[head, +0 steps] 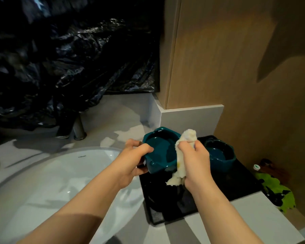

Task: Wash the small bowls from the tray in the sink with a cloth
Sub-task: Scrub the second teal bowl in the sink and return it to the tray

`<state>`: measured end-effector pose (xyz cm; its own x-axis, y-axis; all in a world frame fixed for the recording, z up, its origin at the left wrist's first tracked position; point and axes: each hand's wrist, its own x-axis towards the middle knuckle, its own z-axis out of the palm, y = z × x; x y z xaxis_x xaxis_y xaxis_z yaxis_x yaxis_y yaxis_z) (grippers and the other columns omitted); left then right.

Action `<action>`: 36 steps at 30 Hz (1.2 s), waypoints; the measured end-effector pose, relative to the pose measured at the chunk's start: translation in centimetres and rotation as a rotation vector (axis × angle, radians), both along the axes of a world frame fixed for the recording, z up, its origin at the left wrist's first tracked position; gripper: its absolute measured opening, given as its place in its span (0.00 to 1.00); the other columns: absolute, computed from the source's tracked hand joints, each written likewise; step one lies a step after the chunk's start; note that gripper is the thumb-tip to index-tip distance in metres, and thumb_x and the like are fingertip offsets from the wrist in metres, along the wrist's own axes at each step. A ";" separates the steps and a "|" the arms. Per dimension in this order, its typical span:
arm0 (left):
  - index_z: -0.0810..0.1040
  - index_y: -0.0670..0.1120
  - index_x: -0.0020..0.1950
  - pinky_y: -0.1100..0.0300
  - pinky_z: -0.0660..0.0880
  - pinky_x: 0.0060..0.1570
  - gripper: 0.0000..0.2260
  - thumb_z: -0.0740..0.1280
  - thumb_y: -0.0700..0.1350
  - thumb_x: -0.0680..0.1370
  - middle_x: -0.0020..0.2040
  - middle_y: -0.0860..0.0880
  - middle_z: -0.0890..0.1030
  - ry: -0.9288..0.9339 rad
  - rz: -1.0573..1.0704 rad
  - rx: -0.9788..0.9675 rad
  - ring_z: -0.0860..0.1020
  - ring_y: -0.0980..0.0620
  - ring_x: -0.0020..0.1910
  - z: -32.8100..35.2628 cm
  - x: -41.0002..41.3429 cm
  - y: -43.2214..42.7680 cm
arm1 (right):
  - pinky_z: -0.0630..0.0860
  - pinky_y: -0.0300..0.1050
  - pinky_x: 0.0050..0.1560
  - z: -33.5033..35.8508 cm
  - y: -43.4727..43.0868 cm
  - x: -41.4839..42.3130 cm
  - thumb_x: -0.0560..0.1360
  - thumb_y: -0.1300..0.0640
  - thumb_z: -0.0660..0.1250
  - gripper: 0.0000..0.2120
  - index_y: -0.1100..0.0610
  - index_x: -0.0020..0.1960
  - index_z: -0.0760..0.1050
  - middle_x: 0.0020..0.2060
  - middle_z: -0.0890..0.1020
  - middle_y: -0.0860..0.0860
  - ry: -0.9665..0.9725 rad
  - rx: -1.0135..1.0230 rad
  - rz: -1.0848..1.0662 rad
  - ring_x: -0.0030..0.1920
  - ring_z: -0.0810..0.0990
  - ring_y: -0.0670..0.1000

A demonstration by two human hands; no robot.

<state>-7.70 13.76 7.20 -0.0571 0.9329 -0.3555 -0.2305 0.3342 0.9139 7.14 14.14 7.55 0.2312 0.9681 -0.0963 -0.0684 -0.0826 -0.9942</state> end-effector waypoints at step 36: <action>0.69 0.54 0.62 0.67 0.70 0.46 0.30 0.69 0.45 0.60 0.50 0.54 0.73 1.286 0.204 0.687 0.71 0.57 0.51 0.6 -18.2 -5.8 | 0.77 0.49 0.49 -2.5 0.5 -15.8 0.79 0.50 0.60 0.14 0.53 0.62 0.72 0.49 0.82 0.55 0.345 -0.330 0.447 0.49 0.81 0.55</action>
